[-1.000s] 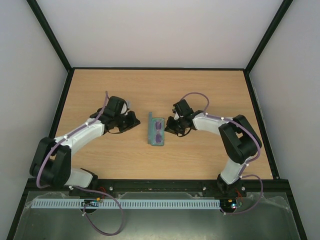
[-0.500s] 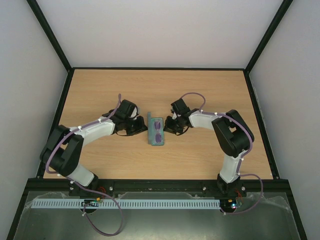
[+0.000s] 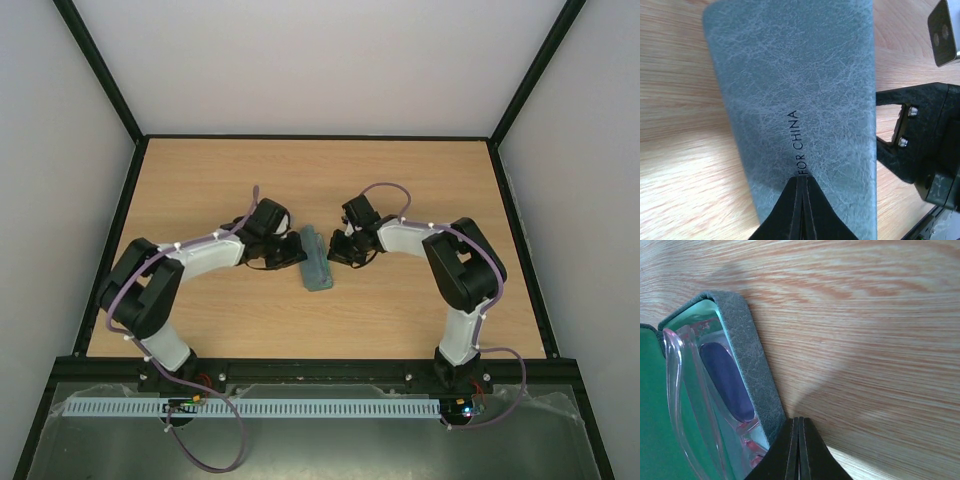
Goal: Organize the sunglasses
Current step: Close the sunglasses case at the center of the board, then adjust the sunglasses case at the center of the board.
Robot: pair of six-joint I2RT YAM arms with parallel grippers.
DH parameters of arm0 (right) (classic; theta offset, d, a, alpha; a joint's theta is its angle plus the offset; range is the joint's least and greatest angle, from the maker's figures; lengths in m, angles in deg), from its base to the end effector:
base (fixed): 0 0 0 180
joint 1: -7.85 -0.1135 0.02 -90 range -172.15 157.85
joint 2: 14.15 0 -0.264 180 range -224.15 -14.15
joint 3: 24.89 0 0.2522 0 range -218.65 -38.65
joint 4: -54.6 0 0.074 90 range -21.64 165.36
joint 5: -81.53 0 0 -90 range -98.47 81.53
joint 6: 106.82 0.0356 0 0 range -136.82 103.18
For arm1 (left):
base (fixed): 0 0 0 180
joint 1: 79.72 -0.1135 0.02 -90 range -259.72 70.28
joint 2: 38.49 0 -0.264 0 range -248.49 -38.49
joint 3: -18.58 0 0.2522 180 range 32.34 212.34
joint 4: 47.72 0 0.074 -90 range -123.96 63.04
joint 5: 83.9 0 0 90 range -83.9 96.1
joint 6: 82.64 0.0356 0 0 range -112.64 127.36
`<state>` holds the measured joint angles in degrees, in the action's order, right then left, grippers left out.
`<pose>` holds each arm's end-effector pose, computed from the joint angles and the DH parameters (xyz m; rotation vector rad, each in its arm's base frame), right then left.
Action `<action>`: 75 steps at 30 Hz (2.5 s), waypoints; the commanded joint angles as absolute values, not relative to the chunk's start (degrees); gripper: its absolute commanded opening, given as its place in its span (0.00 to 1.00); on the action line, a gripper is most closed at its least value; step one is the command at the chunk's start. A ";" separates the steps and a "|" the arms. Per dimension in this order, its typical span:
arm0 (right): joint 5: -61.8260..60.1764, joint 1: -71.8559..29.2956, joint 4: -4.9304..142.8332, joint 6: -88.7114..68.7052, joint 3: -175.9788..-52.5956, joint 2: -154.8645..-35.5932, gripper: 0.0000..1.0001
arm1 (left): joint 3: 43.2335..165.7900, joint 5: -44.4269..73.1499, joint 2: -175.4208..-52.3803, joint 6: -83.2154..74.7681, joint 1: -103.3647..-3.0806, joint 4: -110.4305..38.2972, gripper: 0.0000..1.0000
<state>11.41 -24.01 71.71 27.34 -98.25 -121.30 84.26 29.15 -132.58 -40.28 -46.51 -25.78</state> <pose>0.3123 0.2083 0.1421 0.1201 2.6550 0.9463 0.2674 -0.1917 0.1746 -0.1410 2.6801 -1.0412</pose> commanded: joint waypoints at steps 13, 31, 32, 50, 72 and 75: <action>11.50 -25.82 74.89 25.69 -94.88 -119.65 0.01 | 84.96 28.75 -132.70 -40.66 -45.19 -26.55 0.11; 1.70 -42.06 83.05 26.88 -98.20 -116.76 0.04 | 76.42 29.00 -104.65 -35.89 -62.82 -14.08 0.99; 1.36 -42.91 83.19 26.94 -99.58 -117.67 0.04 | 75.78 29.32 -103.90 -35.94 -63.44 -14.12 0.99; -2.16 -44.27 94.06 20.85 -127.03 -135.06 0.10 | 72.82 33.70 -98.62 -33.65 -71.68 -12.76 0.99; -24.62 -21.08 89.79 11.50 -89.56 -79.56 0.99 | 75.34 7.78 -97.27 -21.86 -76.46 -26.80 0.99; -28.91 -18.70 83.51 9.53 -83.04 -74.39 0.98 | 69.99 2.89 -97.40 -16.37 -76.61 -35.89 0.99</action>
